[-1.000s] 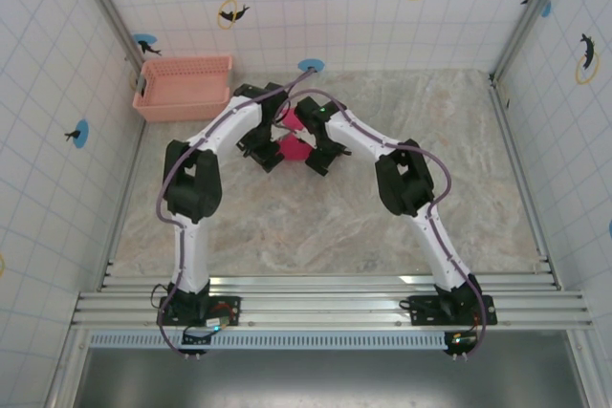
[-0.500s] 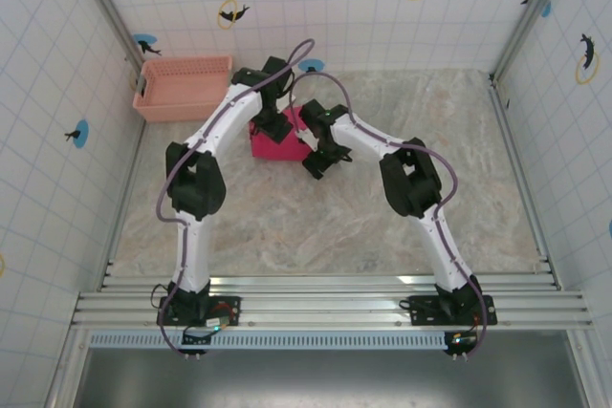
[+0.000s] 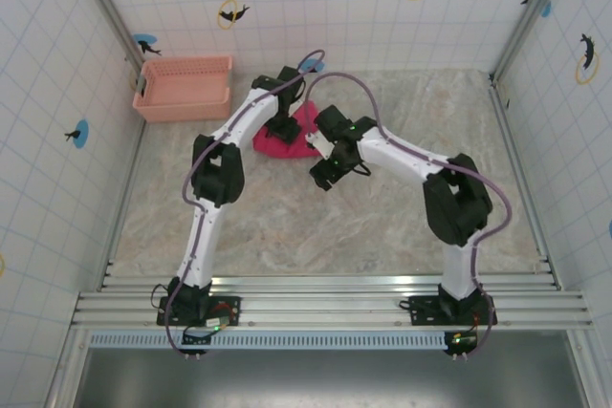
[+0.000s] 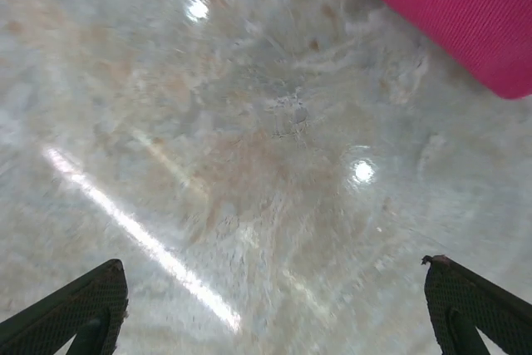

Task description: Roll up the long pants

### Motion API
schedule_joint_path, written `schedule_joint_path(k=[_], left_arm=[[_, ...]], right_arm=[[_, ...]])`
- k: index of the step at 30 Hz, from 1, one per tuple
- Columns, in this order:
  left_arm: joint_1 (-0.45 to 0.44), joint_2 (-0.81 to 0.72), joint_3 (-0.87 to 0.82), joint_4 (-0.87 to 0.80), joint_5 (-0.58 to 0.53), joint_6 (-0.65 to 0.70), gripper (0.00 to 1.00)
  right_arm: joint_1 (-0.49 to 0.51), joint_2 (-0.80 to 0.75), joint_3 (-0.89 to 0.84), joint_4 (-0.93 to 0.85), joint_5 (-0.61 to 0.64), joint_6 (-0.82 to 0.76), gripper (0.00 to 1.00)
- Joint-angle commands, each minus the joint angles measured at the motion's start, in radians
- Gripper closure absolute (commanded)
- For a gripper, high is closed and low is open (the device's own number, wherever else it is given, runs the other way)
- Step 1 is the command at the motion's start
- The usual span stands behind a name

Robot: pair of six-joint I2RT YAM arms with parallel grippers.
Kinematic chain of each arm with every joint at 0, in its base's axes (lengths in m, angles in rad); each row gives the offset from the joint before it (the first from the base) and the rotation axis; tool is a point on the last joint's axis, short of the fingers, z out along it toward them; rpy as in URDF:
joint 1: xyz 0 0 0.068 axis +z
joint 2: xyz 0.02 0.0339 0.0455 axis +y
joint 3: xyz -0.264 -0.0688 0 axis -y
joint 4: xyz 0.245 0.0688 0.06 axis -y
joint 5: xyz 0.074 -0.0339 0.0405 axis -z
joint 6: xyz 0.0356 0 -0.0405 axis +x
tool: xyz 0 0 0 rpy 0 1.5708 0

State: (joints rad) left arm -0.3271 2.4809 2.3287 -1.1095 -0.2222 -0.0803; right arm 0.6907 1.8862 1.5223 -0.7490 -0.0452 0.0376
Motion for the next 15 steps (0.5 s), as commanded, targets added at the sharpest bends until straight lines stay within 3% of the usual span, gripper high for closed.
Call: schedule_joint_path(k=[1, 4, 5, 7, 11, 15], left_arm=[[0.013, 0.122, 0.067, -0.017, -0.030, -0.027, 0.02], [0.013, 0.191, 0.144, -0.085, -0.028, 0.000, 0.03], [0.013, 0.211, 0.159, -0.103, -0.011, 0.016, 0.12], [0.013, 0.229, 0.179, -0.129, 0.008, 0.033, 0.03], [0.009, 0.217, 0.162, -0.177, 0.046, 0.056, 0.03], [-0.011, 0.196, 0.082, -0.236, 0.072, 0.079, 0.03]], right_arm=[[0.044, -0.100, -0.060, 0.088, 0.101, -0.148, 0.05], [0.077, -0.136, -0.114, 0.147, 0.146, -0.273, 0.05], [0.092, -0.139, -0.127, 0.160, 0.168, -0.327, 0.05], [0.113, -0.121, -0.129, 0.168, 0.261, -0.391, 0.05], [0.137, -0.061, -0.077, 0.114, 0.341, -0.436, 0.06], [0.153, -0.088, -0.084, 0.131, 0.313, -0.395, 0.03]])
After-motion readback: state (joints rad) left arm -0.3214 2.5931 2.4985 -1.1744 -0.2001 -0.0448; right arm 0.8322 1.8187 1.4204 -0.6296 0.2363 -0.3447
